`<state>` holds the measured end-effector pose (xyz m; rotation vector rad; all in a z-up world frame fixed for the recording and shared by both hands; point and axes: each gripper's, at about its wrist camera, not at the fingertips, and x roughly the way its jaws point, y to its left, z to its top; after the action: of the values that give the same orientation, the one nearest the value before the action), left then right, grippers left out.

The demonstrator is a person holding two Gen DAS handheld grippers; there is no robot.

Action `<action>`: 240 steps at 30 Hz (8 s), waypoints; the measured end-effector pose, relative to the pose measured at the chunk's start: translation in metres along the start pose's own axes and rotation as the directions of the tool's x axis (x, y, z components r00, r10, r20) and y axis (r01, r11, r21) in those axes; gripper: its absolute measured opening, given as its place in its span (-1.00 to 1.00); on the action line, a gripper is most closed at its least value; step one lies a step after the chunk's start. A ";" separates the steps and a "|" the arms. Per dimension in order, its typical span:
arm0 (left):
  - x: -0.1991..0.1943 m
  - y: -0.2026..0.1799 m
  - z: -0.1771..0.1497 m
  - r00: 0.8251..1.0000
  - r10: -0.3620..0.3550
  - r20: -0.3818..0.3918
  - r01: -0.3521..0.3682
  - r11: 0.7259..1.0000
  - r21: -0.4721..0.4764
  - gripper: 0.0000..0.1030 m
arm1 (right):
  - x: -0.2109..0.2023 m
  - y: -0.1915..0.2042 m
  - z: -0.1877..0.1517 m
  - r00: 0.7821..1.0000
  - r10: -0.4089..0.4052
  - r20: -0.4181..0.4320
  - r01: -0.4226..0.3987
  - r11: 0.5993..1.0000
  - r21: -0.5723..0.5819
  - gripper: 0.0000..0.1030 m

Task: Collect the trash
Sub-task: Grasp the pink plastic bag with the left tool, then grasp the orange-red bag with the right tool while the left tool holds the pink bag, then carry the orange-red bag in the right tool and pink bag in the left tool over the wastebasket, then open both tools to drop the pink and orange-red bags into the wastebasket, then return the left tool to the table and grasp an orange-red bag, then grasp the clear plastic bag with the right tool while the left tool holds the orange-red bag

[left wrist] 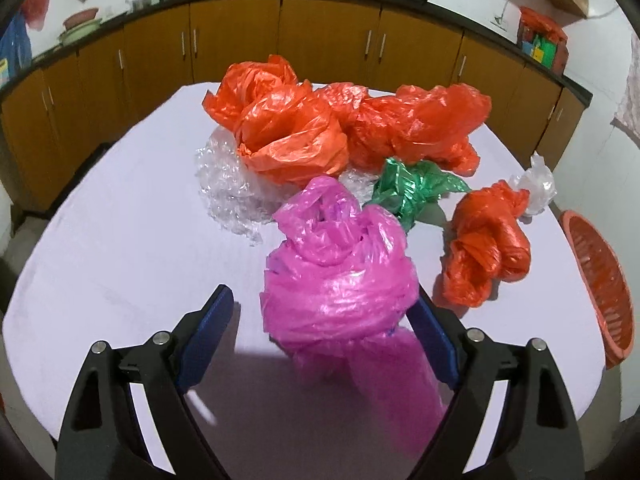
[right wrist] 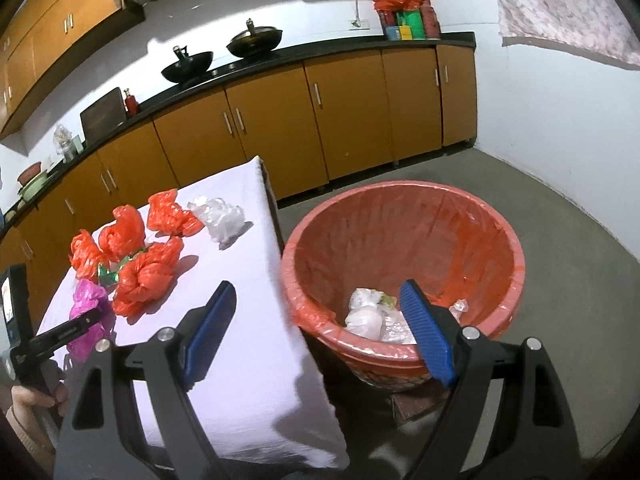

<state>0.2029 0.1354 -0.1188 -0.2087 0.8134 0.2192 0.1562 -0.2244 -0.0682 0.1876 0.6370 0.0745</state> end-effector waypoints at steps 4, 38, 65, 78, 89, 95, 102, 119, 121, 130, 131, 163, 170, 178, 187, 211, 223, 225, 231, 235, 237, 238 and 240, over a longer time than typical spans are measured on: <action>0.000 0.005 0.000 0.999 -0.041 -0.001 0.041 0.999 -0.007 0.23 | 0.002 0.008 0.003 1.000 0.009 -0.005 -0.009 1.000 -0.017 0.59; -0.034 0.129 0.032 0.986 0.060 0.154 -0.042 0.992 -0.121 0.18 | 0.097 0.204 0.000 0.977 0.146 -0.154 -0.163 0.981 -0.108 0.58; -0.024 0.131 0.040 0.989 0.021 0.146 -0.006 0.995 -0.103 0.19 | 0.120 0.208 -0.013 0.977 0.092 -0.194 -0.123 0.980 -0.156 0.06; -0.037 0.073 0.039 0.985 -0.068 0.161 0.070 0.998 -0.004 0.19 | 0.067 0.166 -0.008 0.989 0.092 -0.112 -0.111 0.979 -0.170 0.05; -0.039 -0.017 0.031 0.971 -0.202 0.131 0.186 0.975 0.122 0.19 | 0.029 0.083 -0.001 0.998 -0.062 -0.015 0.058 0.983 -0.173 0.05; -0.037 -0.068 0.028 0.955 -0.279 0.097 0.259 0.950 0.176 0.19 | 0.016 0.028 0.001 0.988 -0.152 0.006 0.152 0.981 -0.122 0.05; -0.034 -0.132 0.026 0.930 -0.363 0.059 0.336 0.904 0.264 0.19 | 0.005 -0.023 0.005 0.976 -0.219 0.022 0.220 0.974 -0.056 0.05; -0.017 -0.235 0.011 0.887 -0.460 -0.037 0.432 0.800 0.416 0.19 | 0.012 -0.081 0.018 0.967 -0.253 0.036 0.253 0.968 0.009 0.05; -0.015 -0.243 0.010 0.884 -0.465 -0.043 0.437 0.791 0.428 0.19 | 0.013 -0.086 0.020 0.967 -0.253 0.038 0.253 0.967 0.013 0.05; -0.007 -0.264 0.005 0.878 -0.473 -0.071 0.452 0.774 0.444 0.19 | 0.020 -0.098 0.024 0.967 -0.252 0.040 0.251 0.968 0.020 0.05; -0.006 -0.265 0.005 0.878 -0.473 -0.074 0.453 0.772 0.446 0.19 | 0.020 -0.099 0.024 0.967 -0.251 0.039 0.250 0.968 0.020 0.05; 0.000 -0.258 0.011 0.891 -0.450 -0.053 0.430 0.804 0.411 0.53 | 0.020 -0.118 0.034 0.972 -0.223 0.070 0.217 0.973 0.075 0.35; -0.013 -0.228 0.012 0.912 -0.411 -0.002 0.379 0.839 0.391 0.57 | 0.015 -0.108 0.032 0.975 -0.212 0.070 0.208 0.976 0.066 0.40; -0.023 -0.162 0.016 0.949 -0.305 0.076 0.267 0.910 0.317 0.64 | 0.017 -0.083 0.026 0.985 -0.165 0.051 0.163 0.986 0.040 0.40; -0.024 -0.043 0.045 0.977 -0.013 0.212 -0.011 0.994 0.112 0.72 | 0.025 -0.044 0.019 0.995 -0.102 0.022 0.102 0.995 -0.020 0.40; 0.040 0.030 0.082 0.996 0.047 0.078 -0.046 0.999 -0.006 0.06 | 0.042 0.037 0.018 0.999 -0.035 -0.015 0.032 0.986 -0.164 0.40; -0.004 0.065 0.083 0.980 -0.028 0.199 0.039 0.998 -0.052 -0.05 | 0.065 0.072 0.025 0.999 0.020 -0.035 -0.025 0.985 -0.173 0.40; -0.010 0.071 0.086 0.977 -0.040 0.212 0.054 0.997 -0.063 -0.05 | 0.077 0.078 0.029 0.999 0.026 -0.048 -0.033 0.986 -0.165 0.40; -0.021 0.088 0.091 0.969 -0.039 0.244 0.058 0.996 -0.070 -0.04 | 0.114 0.099 0.043 0.997 0.028 -0.071 -0.038 0.988 -0.148 0.40; -0.025 0.099 0.092 0.967 -0.042 0.250 0.062 0.995 -0.073 -0.03 | 0.140 0.117 0.057 0.998 0.007 -0.061 -0.017 0.987 -0.162 0.52; -0.025 0.102 0.093 0.967 -0.044 0.251 0.065 0.995 -0.075 -0.03 | 0.153 0.125 0.062 0.998 -0.004 -0.065 -0.008 0.983 -0.184 0.53; -0.025 0.104 0.094 0.967 -0.043 0.253 0.064 0.995 -0.075 -0.03 | 0.160 0.130 0.064 0.998 -0.017 -0.066 0.004 0.980 -0.198 0.53; -0.025 0.107 0.093 0.966 -0.041 0.253 0.062 0.995 -0.074 -0.03 | 0.172 0.136 0.067 0.996 -0.033 -0.078 0.016 0.976 -0.215 0.53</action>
<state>0.2218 0.2595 -0.0485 -0.2731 0.5463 0.2248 0.3328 -0.0797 -0.0888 -0.0321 0.7071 0.1271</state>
